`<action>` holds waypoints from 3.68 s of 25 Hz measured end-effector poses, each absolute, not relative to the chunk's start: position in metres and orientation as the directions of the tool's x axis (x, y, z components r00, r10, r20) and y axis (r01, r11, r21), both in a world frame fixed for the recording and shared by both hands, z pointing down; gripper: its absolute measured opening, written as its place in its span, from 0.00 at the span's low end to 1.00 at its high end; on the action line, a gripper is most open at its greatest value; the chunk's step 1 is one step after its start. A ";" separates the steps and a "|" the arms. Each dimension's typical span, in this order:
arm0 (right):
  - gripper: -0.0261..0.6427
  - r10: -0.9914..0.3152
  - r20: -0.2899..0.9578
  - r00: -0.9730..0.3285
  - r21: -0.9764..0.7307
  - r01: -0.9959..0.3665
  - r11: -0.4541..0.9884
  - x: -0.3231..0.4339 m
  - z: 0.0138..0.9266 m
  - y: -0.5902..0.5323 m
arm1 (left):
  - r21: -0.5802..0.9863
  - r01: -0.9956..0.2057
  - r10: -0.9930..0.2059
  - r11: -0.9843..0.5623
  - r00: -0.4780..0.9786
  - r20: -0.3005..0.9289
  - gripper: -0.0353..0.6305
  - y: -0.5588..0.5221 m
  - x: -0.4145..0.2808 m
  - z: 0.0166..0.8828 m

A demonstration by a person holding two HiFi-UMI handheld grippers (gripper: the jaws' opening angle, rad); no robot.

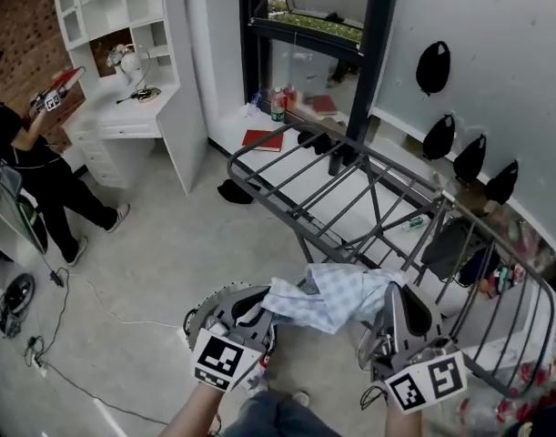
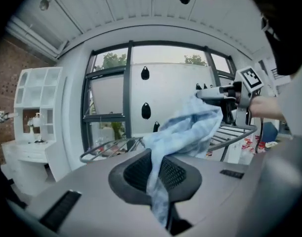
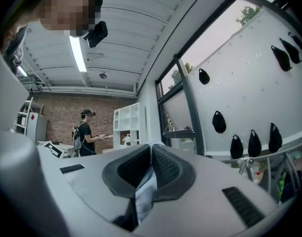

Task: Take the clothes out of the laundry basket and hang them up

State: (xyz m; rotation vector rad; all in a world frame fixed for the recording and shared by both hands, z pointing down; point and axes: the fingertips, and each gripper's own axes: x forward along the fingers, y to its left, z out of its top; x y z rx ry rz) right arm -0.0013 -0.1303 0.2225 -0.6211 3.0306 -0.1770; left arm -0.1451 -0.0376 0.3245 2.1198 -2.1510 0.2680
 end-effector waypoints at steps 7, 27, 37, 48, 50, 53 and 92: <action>0.06 -0.548 -0.086 -0.832 -0.098 -0.540 0.836 0.075 0.191 -0.130 | -0.091 -0.981 -0.983 -0.173 0.166 0.079 0.10 -0.078 -0.082 0.239; 0.06 -0.857 -0.148 -0.494 0.018 -0.868 0.497 0.343 0.149 -0.174 | -0.081 -0.845 -0.848 -0.529 0.529 0.022 0.10 -0.197 0.162 0.197; 0.06 -0.898 -0.117 -0.425 0.039 -0.905 0.423 0.366 0.161 -0.235 | -0.059 -0.802 -0.804 -0.594 0.592 0.045 0.10 -0.268 0.189 0.209; 0.06 -0.939 -0.016 -0.343 0.076 -0.937 0.341 0.370 0.201 -0.354 | -0.024 -0.769 -0.763 -0.639 0.630 0.145 0.10 -0.391 0.193 0.254; 0.06 -0.944 0.020 -0.329 0.085 -0.941 0.329 0.371 0.218 -0.374 | -0.011 -0.768 -0.757 -0.641 0.629 0.178 0.10 -0.412 0.193 0.272; 0.06 -0.950 0.083 -0.303 0.095 -0.946 0.310 0.375 0.246 -0.398 | 0.001 -0.766 -0.744 -0.643 0.624 0.237 0.11 -0.436 0.195 0.304; 0.21 -0.857 0.477 -0.195 0.109 -0.955 0.278 0.363 0.376 -0.432 | -0.011 -0.812 -0.715 -0.583 0.507 0.482 0.23 -0.472 0.165 0.411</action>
